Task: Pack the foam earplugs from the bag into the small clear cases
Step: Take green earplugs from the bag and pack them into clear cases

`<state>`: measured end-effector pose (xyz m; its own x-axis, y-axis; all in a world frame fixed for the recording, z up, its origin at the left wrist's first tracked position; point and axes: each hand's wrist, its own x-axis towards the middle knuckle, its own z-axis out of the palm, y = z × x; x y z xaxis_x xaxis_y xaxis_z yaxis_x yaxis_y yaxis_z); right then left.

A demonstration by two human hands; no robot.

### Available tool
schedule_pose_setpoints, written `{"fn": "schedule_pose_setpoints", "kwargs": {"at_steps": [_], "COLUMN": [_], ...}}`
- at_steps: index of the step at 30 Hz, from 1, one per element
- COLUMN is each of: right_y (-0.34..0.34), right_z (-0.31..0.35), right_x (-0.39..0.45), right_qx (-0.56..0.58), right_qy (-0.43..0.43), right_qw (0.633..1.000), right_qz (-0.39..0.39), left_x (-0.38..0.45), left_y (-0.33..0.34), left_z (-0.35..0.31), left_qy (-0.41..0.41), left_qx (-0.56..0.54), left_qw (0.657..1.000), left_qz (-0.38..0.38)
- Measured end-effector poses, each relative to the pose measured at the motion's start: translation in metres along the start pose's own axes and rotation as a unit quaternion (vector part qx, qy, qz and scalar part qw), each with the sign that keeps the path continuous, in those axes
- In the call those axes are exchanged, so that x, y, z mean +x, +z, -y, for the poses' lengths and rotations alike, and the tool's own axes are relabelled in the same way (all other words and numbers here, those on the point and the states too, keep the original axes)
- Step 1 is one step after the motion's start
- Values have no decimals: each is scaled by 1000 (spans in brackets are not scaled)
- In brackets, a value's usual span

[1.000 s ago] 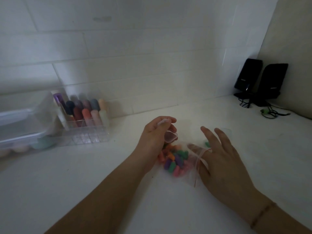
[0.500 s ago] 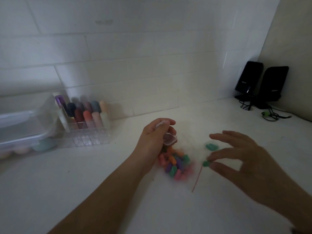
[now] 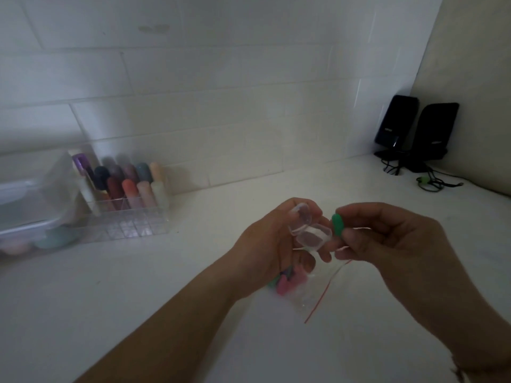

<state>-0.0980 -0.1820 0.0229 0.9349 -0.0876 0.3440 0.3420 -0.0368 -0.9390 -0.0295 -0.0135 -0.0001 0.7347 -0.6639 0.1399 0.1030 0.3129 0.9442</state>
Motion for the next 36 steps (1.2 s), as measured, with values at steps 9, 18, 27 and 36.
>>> {"fn": "schedule_pose_setpoints", "kwargs": {"at_steps": [9, 18, 27, 36], "right_y": [7, 1, -53, -8], "right_z": [-19, -10, -9, -54], "right_x": [-7, -5, 4, -3], "right_qx": [-420, -357, -489, -577], "right_qy": [-177, -233, -30, -65], "right_qw": [890, 904, 830, 787], "right_qz": [31, 34, 266, 210], "left_x": [1, 2, 0, 6], "left_y": [-3, -6, -22, -17], "left_z": [12, 9, -14, -2], "left_qy": [-33, -12, 68, 1], "left_qx": [48, 57, -24, 7], "left_qw": [998, 998, 988, 978], "left_qz": [1, -23, -133, -209]}}
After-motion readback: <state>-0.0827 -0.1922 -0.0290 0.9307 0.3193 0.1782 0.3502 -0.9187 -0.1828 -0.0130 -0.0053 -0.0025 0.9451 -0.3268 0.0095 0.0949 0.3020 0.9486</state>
